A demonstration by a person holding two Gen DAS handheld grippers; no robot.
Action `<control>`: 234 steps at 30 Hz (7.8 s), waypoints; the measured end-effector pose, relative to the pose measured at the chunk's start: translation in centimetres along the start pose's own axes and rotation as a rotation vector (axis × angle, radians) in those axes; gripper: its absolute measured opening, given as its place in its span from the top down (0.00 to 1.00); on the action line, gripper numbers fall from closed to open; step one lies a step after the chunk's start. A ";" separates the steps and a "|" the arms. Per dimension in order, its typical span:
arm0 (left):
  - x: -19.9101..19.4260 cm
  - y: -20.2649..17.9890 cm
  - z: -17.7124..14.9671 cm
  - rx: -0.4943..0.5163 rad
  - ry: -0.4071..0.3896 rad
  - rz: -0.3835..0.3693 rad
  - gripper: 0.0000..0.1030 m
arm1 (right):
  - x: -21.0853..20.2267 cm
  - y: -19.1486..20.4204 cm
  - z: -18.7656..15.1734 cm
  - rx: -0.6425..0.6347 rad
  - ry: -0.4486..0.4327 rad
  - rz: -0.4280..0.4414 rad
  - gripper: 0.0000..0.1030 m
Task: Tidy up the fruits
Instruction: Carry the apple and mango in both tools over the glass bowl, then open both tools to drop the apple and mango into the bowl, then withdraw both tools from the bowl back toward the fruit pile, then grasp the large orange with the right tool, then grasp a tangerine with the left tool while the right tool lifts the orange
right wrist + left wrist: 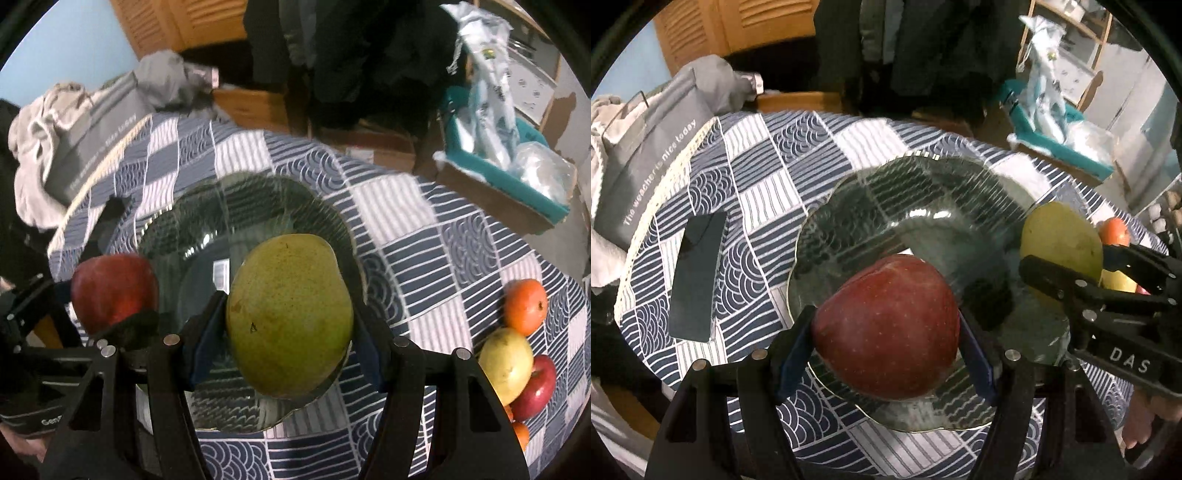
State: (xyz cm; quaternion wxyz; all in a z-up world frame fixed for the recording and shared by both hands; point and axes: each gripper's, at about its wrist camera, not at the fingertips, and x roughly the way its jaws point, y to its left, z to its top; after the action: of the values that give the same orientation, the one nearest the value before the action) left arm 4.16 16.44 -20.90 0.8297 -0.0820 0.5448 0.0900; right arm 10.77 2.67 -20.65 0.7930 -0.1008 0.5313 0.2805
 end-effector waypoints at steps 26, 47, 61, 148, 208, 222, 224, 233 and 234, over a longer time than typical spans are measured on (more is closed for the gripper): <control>2.9 1.2 -1.6 -0.033 0.124 0.005 0.15 | 2.7 0.0 -1.1 0.012 0.085 0.048 0.37; -1.6 -0.9 -0.7 0.013 0.008 -0.024 0.13 | -4.5 1.0 -0.5 -0.019 -0.121 -0.014 0.29; -6.5 -6.2 0.1 0.100 -0.095 -0.102 0.13 | -12.9 -3.2 -2.8 0.073 -0.272 -0.158 0.25; 1.7 -26.0 -3.6 0.441 0.089 -0.190 0.13 | -4.3 -22.2 -17.8 0.374 0.091 -0.176 0.24; -0.8 -27.6 -2.6 0.461 -0.022 -0.253 0.57 | -12.5 -22.6 -16.6 0.374 -0.127 -0.282 0.37; -6.3 -25.9 -2.1 0.445 -0.114 -0.285 0.57 | -17.0 -19.7 -15.3 0.321 -0.235 -0.280 0.37; -7.1 -25.6 -2.1 0.443 -0.126 -0.290 0.57 | -17.6 -19.3 -15.2 0.317 -0.251 -0.273 0.37; -10.2 -23.9 -1.9 0.433 -0.182 -0.298 0.57 | -20.2 -17.4 -14.4 0.287 -0.318 -0.256 0.37; -10.6 -23.6 -1.9 0.433 -0.192 -0.297 0.57 | -20.4 -17.2 -14.3 0.284 -0.324 -0.255 0.37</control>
State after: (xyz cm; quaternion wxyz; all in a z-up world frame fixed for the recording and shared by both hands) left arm 4.01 -7.53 -11.03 0.8799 0.0270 0.4522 -0.1436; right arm 3.37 -24.90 -10.56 0.9030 -0.0082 0.4144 0.1131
